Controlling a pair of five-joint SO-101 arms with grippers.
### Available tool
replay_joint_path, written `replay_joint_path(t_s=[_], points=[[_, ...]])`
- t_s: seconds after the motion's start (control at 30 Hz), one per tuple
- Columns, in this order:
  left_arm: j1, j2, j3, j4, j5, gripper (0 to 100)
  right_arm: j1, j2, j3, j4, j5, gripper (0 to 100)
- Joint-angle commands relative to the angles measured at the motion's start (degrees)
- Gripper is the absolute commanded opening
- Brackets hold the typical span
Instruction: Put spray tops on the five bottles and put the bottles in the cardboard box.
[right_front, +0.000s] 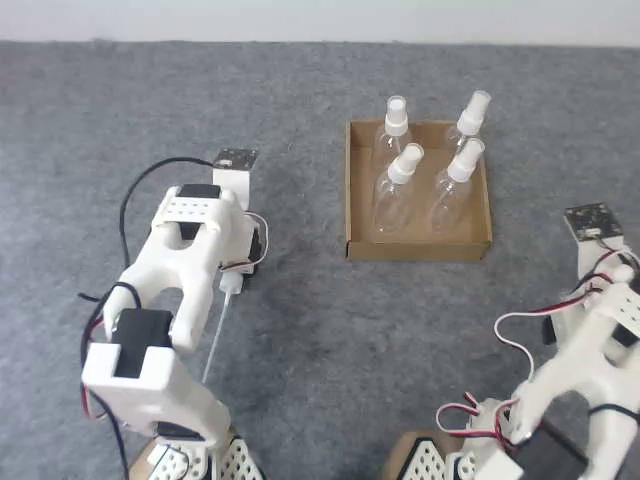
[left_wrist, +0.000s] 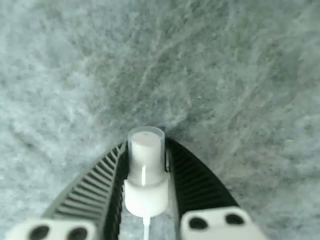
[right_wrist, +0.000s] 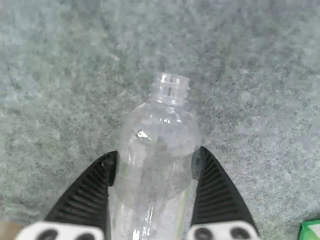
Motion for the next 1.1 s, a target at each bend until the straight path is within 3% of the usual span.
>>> replay_joint_path(t_s=[0.0,0.07,0.47,0.67,0.9,1.07], points=[[0.5,-1.1,-4.8,3.3,-2.1,10,0.5,-0.6,-0.3,-0.9,2.1,0.6],[0.4,-1.1,-6.3,4.1,-2.3,14,0.5,-0.6,-0.3,-0.9,2.1,0.6],[0.0,-0.5,-6.5,2.0,-1.7,14,0.5,-0.6,-0.3,-0.9,2.3,0.6],[0.5,-0.5,-0.9,-2.0,0.6,14,0.4,-0.6,-0.3,-0.9,2.2,0.6],[0.6,-1.1,2.2,-5.0,0.5,6,0.4,-0.6,-0.3,-0.9,2.2,0.6],[1.5,-3.2,-2.5,-0.7,0.8,1,0.4,-0.6,-0.3,-0.9,2.2,0.6]])
